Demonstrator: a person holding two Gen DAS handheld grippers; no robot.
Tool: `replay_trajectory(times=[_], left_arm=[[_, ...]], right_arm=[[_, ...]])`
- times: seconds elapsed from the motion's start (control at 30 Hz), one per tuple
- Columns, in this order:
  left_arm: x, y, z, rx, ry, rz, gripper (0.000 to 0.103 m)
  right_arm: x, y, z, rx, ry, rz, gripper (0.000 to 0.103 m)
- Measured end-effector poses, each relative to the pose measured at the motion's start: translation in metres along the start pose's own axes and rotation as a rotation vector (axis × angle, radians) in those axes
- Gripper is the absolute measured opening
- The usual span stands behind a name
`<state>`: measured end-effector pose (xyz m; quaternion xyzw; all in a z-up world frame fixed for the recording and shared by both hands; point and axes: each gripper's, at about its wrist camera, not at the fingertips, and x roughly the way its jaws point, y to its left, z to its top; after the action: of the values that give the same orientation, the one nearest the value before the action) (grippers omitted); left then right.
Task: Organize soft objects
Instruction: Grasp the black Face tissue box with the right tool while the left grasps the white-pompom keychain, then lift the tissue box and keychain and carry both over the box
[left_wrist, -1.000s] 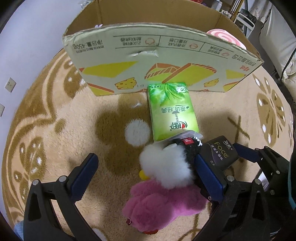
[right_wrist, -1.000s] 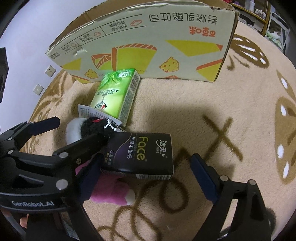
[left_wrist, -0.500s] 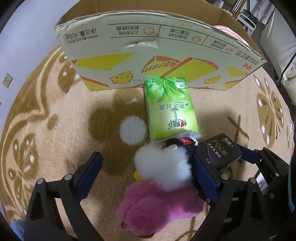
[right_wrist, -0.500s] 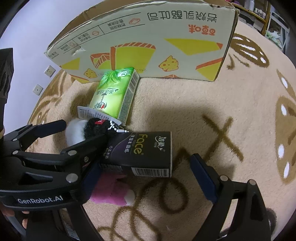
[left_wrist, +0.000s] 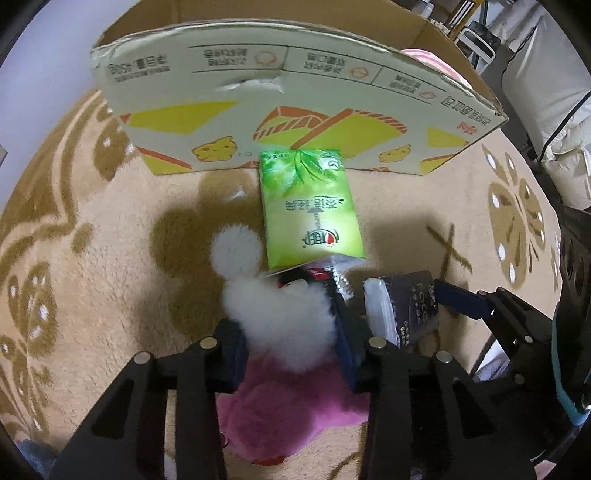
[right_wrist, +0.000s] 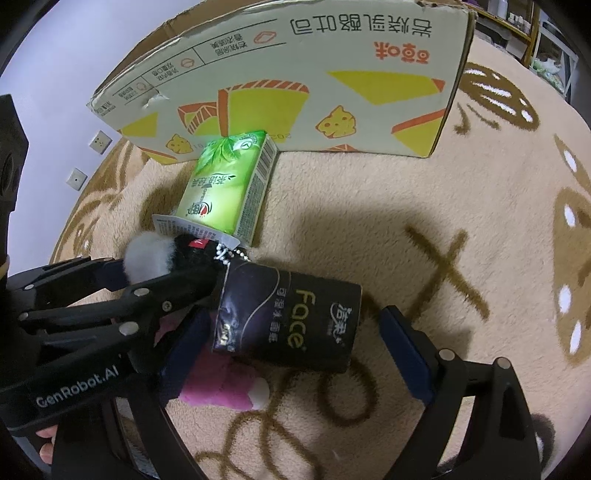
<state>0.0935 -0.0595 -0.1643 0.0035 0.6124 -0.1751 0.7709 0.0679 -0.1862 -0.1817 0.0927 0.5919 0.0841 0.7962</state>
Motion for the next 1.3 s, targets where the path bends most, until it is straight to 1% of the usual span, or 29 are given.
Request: replay_trajectory(times=[0.07,0.1,0.13,0.2,0.23,0.57,0.63,0.77,0.93,1.07,1.13,1.3], left_arm=[[0.000,0.001,-0.001,-0.011,-0.001,0.003,0.037],[0.000,0.002,-0.001,-0.014,-0.002,0.004,0.037],[-0.004,-0.004,0.001,-0.017,-0.005,0.006,0.037],[-0.008,-0.008,0.003,-0.023,-0.012,0.012,0.037],[-0.010,-0.006,0.002,-0.027,-0.016,0.013,0.037],[-0.034,0.006,-0.004,-0.020,-0.071,0.081,0.036],[-0.035,0.004,-0.006,-0.008,-0.071,0.104,0.036],[-0.038,0.001,-0.007,0.006,-0.083,0.128,0.036],[-0.049,0.005,-0.010,-0.004,-0.116,0.151,0.036],[-0.066,0.006,-0.013,-0.004,-0.172,0.184,0.036],[-0.076,0.004,-0.016,0.006,-0.204,0.203,0.036],[-0.097,-0.005,-0.023,0.037,-0.291,0.256,0.036]], right_arm=[[-0.001,0.000,0.000,0.003,0.000,0.015,0.089],[-0.001,-0.001,-0.001,0.007,0.001,0.024,0.087],[-0.001,-0.002,-0.001,0.012,0.002,0.031,0.084],[-0.003,-0.005,-0.002,0.024,0.000,0.040,0.078],[-0.004,-0.006,-0.002,0.028,0.000,0.041,0.072],[-0.009,-0.011,-0.003,0.054,-0.013,0.037,0.071],[-0.013,-0.015,-0.004,0.071,-0.019,0.034,0.071],[-0.022,-0.028,-0.007,0.107,-0.034,0.022,0.071],[-0.041,-0.038,-0.009,0.141,-0.101,0.024,0.071],[-0.057,-0.042,-0.012,0.149,-0.149,0.025,0.071],[-0.062,-0.042,-0.012,0.151,-0.166,0.032,0.071],[-0.080,-0.038,-0.016,0.143,-0.239,0.018,0.071]])
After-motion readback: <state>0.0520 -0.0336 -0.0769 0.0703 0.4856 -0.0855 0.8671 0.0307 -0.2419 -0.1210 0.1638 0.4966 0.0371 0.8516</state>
